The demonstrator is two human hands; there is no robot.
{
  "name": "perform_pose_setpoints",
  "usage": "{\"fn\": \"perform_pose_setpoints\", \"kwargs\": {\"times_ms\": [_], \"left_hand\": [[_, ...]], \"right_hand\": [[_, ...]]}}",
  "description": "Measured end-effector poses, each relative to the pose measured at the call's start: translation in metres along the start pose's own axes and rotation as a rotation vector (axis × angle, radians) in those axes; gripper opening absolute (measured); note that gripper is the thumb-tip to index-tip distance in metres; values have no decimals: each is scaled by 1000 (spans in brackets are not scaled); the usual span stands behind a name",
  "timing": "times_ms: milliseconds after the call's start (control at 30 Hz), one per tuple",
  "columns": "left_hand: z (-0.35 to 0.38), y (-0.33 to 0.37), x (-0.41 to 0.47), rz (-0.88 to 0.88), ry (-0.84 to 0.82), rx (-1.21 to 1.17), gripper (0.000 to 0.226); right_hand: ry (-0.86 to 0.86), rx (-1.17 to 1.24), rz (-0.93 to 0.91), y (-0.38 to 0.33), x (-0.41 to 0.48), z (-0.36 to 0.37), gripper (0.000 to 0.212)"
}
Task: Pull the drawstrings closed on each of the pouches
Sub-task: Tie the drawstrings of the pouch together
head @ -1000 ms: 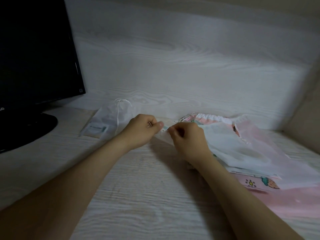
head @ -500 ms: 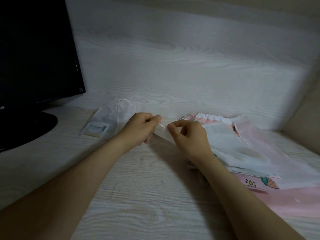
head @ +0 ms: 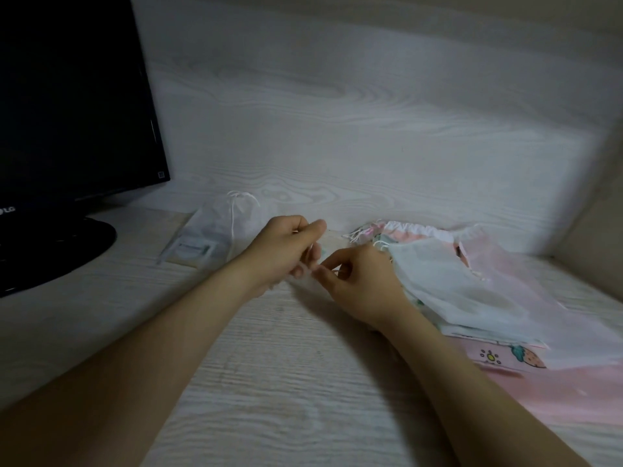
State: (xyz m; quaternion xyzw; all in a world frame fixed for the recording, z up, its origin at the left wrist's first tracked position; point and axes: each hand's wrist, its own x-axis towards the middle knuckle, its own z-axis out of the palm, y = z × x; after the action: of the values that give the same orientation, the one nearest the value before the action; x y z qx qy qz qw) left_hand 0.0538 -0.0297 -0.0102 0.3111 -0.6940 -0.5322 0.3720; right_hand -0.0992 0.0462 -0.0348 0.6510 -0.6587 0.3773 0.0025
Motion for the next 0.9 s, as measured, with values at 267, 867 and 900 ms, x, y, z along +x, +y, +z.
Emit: {"fn": "perform_pose_setpoints", "kwargs": {"times_ms": [267, 867, 900], "left_hand": [[2, -3, 2, -60, -117, 163, 33], [-5, -5, 2, 78, -190, 207, 32], [-6, -4, 1, 80, -222, 178, 31]], "right_hand": [[69, 202, -34, -12, 1, -5, 21], [149, 395, 228, -12, 3, -9, 28], [169, 389, 234, -13, 3, -9, 27]]}}
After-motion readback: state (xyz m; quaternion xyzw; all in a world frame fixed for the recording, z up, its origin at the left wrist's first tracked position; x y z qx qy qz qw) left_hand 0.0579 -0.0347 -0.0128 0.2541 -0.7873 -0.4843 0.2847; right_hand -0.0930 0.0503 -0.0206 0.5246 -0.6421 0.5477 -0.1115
